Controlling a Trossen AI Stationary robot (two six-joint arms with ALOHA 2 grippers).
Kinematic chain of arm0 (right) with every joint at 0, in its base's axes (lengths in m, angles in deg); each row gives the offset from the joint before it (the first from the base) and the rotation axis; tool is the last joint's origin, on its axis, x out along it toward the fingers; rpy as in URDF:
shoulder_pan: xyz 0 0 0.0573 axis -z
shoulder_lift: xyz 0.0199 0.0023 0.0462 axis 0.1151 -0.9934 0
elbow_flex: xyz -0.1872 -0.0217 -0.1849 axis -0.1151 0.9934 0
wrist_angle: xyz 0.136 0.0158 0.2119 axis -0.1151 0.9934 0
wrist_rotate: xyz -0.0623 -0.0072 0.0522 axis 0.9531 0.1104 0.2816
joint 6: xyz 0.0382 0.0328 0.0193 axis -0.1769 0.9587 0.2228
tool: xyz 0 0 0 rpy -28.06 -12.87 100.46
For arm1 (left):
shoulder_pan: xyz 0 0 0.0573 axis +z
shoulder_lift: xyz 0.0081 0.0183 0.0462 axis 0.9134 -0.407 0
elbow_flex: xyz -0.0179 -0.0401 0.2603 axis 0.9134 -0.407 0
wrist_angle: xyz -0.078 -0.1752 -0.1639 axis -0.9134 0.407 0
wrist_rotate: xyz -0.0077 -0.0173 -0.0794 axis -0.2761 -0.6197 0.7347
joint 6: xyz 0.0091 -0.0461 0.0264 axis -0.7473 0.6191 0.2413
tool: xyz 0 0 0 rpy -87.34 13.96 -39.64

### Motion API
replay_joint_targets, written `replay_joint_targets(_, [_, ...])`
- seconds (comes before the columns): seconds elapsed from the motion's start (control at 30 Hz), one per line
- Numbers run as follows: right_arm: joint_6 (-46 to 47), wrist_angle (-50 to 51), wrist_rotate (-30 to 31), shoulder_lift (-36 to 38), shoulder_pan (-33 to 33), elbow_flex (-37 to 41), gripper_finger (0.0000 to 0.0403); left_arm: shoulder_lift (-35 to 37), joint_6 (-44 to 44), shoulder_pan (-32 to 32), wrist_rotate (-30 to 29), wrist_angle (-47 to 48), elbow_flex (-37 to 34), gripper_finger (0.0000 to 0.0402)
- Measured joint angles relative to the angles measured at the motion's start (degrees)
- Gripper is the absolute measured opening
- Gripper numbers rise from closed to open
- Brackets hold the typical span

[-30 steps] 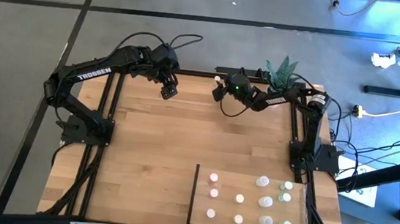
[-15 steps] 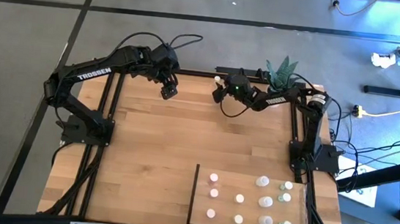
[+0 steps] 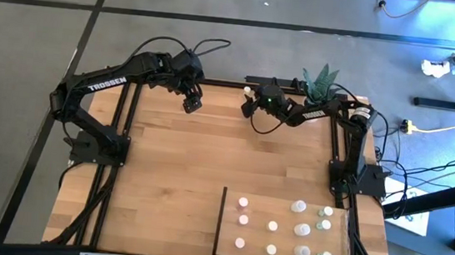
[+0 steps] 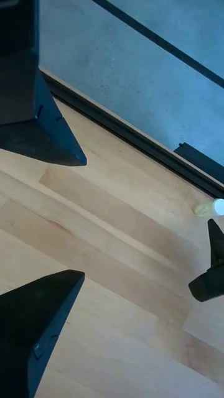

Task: Pick and place medicine bottles onto shelf by color
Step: Put the yellow pill bottle on the shelf aligned with the other yellow pill bottle

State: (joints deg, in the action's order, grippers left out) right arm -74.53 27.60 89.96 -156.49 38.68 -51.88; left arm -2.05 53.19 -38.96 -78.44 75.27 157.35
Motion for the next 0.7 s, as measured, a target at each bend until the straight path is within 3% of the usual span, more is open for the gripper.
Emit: replay_joint_targets(0.7, [-3.3, -0.7, 0.0, -2.7, 0.1, -3.2, 0.0228, 0.0, 0.0, 0.0, 0.0, 0.0, 0.0, 0.0282])
